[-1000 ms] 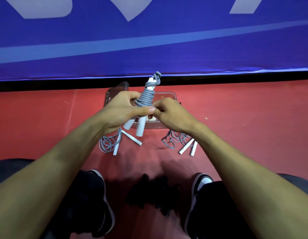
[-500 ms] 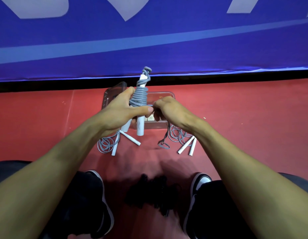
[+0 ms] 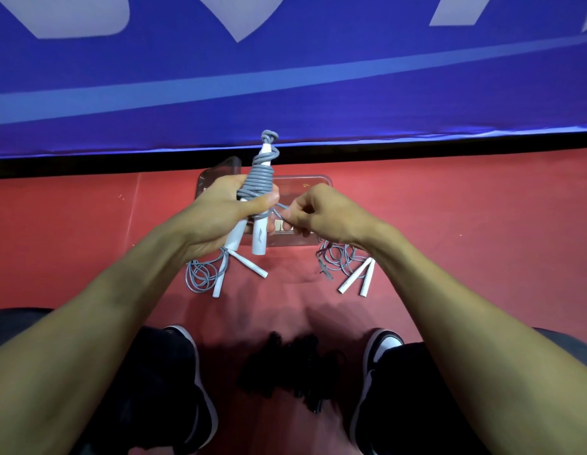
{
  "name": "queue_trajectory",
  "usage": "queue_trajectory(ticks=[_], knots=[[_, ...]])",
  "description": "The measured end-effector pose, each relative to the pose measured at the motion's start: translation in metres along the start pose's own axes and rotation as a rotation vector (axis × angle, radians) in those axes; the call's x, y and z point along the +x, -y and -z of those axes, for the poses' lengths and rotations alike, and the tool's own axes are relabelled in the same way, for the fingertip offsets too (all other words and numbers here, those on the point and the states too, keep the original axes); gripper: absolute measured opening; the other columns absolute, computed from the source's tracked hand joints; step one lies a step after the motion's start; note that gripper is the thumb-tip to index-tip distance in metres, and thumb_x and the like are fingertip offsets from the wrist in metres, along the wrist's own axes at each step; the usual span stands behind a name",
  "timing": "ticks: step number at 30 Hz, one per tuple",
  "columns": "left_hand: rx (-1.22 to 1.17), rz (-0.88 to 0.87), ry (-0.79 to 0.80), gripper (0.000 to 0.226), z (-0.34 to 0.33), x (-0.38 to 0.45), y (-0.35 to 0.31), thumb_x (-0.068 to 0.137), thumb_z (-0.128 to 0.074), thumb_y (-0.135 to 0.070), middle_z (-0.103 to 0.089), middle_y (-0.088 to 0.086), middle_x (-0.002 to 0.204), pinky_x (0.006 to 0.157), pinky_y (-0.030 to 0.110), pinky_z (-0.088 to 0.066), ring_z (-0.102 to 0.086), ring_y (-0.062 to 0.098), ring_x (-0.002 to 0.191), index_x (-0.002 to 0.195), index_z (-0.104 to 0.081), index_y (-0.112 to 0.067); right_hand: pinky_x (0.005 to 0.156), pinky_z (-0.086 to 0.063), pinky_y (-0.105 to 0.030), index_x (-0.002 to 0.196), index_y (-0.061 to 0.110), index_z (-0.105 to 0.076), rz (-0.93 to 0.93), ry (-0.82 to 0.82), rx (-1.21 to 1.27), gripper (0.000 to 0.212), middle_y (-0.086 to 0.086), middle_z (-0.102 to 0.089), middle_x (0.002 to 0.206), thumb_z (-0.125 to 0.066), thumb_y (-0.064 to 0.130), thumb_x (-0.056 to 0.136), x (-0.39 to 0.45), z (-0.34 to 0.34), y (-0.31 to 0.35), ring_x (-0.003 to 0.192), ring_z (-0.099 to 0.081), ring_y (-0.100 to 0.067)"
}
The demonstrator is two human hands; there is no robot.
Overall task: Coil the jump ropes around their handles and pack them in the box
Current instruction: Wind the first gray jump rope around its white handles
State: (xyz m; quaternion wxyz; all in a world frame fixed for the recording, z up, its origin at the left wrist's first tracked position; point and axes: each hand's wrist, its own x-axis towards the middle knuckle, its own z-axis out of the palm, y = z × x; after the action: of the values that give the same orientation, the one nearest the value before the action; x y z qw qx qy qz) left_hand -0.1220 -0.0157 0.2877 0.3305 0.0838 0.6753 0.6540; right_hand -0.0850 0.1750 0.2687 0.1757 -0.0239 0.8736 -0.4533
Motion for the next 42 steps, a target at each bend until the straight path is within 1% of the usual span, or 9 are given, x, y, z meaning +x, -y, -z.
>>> queue_trajectory(ticks=[4, 8, 14, 19, 24, 26, 29, 35, 42], knots=[[-0.066, 0.035, 0.085, 0.04, -0.001, -0.001, -0.001, 0.082, -0.074, -0.005, -0.066, 0.004, 0.085, 0.078, 0.042, -0.063, -0.062, 0.019, 0.078, 0.118, -0.057, -0.004, 0.051, -0.037, -0.016, 0.071, 0.013, -0.067, 0.021, -0.071, -0.107, 0.033, 0.007, -0.059, 0.052, -0.062, 0.029, 0.1, -0.001, 0.0, 0.001, 0.044, -0.05, 0.001], [0.056, -0.038, -0.014, 0.03, -0.003, 0.0, 0.002, 0.088, -0.068, 0.002, -0.067, -0.006, 0.072, 0.061, 0.029, -0.059, -0.064, 0.009, 0.067, 0.115, -0.058, -0.008, 0.049, -0.032, -0.014, 0.075, 0.013, -0.072, 0.1, -0.204, -0.203, 0.032, 0.007, -0.049, 0.05, -0.064, 0.033, 0.098, 0.0, -0.003, 0.004, 0.049, -0.047, -0.001], [0.134, -0.1, -0.169, 0.021, 0.002, 0.003, -0.002, 0.091, -0.069, -0.001, -0.073, 0.004, 0.079, 0.072, 0.04, -0.064, -0.075, 0.027, 0.07, 0.107, -0.054, -0.001, 0.066, -0.032, -0.031, 0.076, 0.012, -0.077, -0.075, -0.246, -0.206, 0.059, -0.001, -0.051, 0.055, -0.037, 0.042, 0.107, -0.003, 0.0, 0.002, 0.063, -0.053, -0.023], [0.199, -0.145, -0.302, 0.025, 0.011, 0.004, 0.0, 0.087, -0.076, -0.01, -0.066, 0.027, 0.089, 0.063, 0.039, -0.053, -0.059, 0.022, 0.058, 0.097, -0.053, -0.01, 0.055, -0.033, -0.029, 0.066, 0.021, -0.068, -0.075, -0.184, -0.125, 0.047, 0.007, -0.049, 0.048, -0.047, 0.033, 0.106, -0.001, 0.005, 0.002, 0.049, -0.043, -0.006], [-0.028, -0.01, -0.228, 0.004, 0.008, 0.005, -0.004, 0.1, -0.057, -0.01, -0.065, 0.014, 0.087, 0.058, 0.028, -0.05, -0.059, 0.014, 0.061, 0.096, -0.056, -0.01, 0.056, -0.038, -0.02, 0.071, 0.022, -0.072, 0.037, -0.205, -0.1, 0.032, 0.008, -0.062, 0.06, -0.06, 0.028, 0.1, 0.0, 0.004, 0.001, 0.055, -0.048, -0.005], [-0.109, 0.032, -0.202, 0.016, 0.005, 0.006, -0.007, 0.103, -0.048, -0.009, -0.063, 0.009, 0.077, 0.053, 0.023, -0.049, -0.057, 0.012, 0.059, 0.09, -0.057, -0.009, 0.061, -0.044, -0.023, 0.074, 0.016, -0.075, 0.047, -0.221, -0.144, 0.028, -0.005, -0.069, 0.067, -0.064, 0.025, 0.098, 0.001, 0.003, -0.004, 0.06, -0.057, -0.013], [-0.078, 0.027, -0.158, 0.022, 0.004, 0.004, -0.005, 0.105, -0.045, -0.011, -0.058, 0.005, 0.074, 0.055, 0.021, -0.048, -0.053, 0.011, 0.061, 0.089, -0.059, -0.008, 0.056, -0.042, -0.017, 0.079, 0.01, -0.076, 0.024, -0.189, -0.223, 0.025, -0.001, -0.069, 0.065, -0.064, 0.021, 0.098, 0.001, 0.002, -0.006, 0.054, -0.056, -0.006], [0.008, -0.031, -0.25, 0.014, 0.006, 0.008, -0.002, 0.101, -0.057, -0.017, -0.059, 0.007, 0.082, 0.072, 0.034, -0.052, -0.057, 0.011, 0.065, 0.089, -0.057, -0.011, 0.056, -0.049, -0.022, 0.084, 0.011, -0.062, 0.046, -0.251, -0.172, 0.013, 0.0, -0.073, 0.067, -0.059, 0.001, 0.092, 0.001, -0.001, -0.002, 0.048, -0.057, 0.001], [-0.016, -0.036, -0.336, 0.022, 0.0, 0.009, -0.002, 0.095, -0.069, -0.022, -0.058, 0.001, 0.066, 0.057, 0.034, -0.054, -0.055, 0.009, 0.05, 0.092, -0.051, -0.01, 0.063, -0.055, -0.043, 0.075, 0.017, -0.053, 0.018, -0.382, -0.238, 0.023, -0.003, -0.068, 0.065, -0.069, 0.025, 0.088, 0.003, -0.002, -0.005, 0.069, -0.065, -0.028]])
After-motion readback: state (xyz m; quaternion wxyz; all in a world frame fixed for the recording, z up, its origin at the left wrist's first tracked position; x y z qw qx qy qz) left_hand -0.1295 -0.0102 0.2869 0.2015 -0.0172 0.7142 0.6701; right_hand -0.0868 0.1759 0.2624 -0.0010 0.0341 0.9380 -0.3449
